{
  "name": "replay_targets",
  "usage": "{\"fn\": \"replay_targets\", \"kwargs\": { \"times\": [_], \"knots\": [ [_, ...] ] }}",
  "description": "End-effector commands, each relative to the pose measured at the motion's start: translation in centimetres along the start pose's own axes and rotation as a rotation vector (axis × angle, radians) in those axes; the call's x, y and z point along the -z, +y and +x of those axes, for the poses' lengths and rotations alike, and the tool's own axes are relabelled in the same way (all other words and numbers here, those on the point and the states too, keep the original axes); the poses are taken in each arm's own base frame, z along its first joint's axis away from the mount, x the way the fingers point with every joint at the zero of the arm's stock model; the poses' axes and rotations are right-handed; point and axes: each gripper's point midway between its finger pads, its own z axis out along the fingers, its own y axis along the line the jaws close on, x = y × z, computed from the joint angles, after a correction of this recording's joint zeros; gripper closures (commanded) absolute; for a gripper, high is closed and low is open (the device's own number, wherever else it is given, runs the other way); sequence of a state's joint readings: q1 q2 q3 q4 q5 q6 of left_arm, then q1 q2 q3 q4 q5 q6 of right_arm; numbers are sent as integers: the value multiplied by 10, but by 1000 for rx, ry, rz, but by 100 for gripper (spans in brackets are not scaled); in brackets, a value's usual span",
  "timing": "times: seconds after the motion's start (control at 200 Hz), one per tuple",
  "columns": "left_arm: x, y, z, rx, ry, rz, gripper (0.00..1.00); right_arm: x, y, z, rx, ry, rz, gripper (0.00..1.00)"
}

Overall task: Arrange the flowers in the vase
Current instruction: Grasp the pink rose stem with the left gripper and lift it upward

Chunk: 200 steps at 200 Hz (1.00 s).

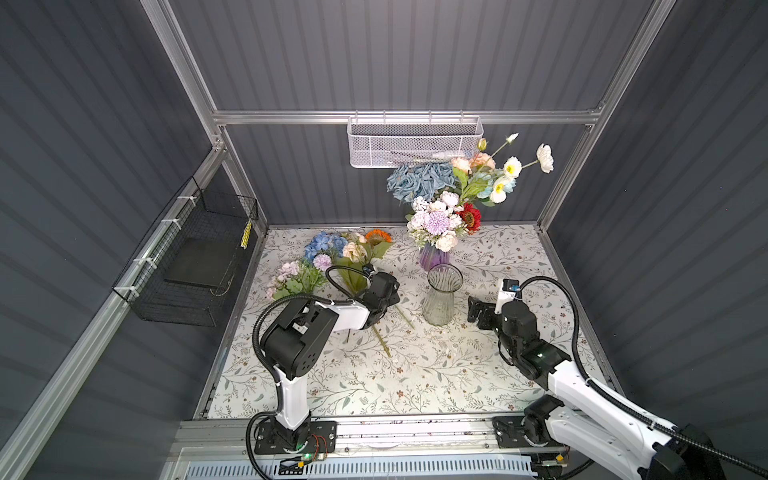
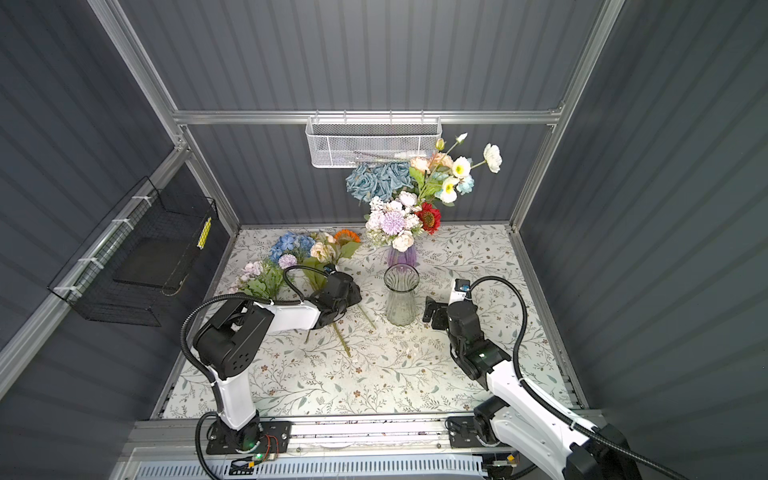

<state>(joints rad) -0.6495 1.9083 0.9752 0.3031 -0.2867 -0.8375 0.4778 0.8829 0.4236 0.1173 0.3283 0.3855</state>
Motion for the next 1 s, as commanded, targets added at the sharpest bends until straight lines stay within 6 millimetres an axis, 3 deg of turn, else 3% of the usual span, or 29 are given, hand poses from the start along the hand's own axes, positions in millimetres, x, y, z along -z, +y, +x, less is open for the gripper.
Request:
{"fn": "replay_targets", "kwargs": {
  "times": [0.0, 0.08, 0.215, 0.445, 0.735, 0.996],
  "knots": [
    [-1, -9, -3, 10, -19, 31, 72, 5, 2, -18, -16, -27, 4, 1],
    [3, -10, -6, 11, -27, 35, 88, 6, 2, -23, -12, -32, 7, 1],
    [13, -10, -13, 20, -54, 40, 100, 7, 6, -30, -16, -31, 2, 1],
    [40, -10, -28, 76, -116, 78, 100, 11, 11, -41, -32, -51, -18, 1],
    [88, -22, -56, 101, -215, 182, 100, 14, 20, -52, -48, -75, -62, 1],
    [143, -39, -90, -19, -376, 299, 100, 26, 38, -70, -47, -125, -165, 1]
  ]
}}
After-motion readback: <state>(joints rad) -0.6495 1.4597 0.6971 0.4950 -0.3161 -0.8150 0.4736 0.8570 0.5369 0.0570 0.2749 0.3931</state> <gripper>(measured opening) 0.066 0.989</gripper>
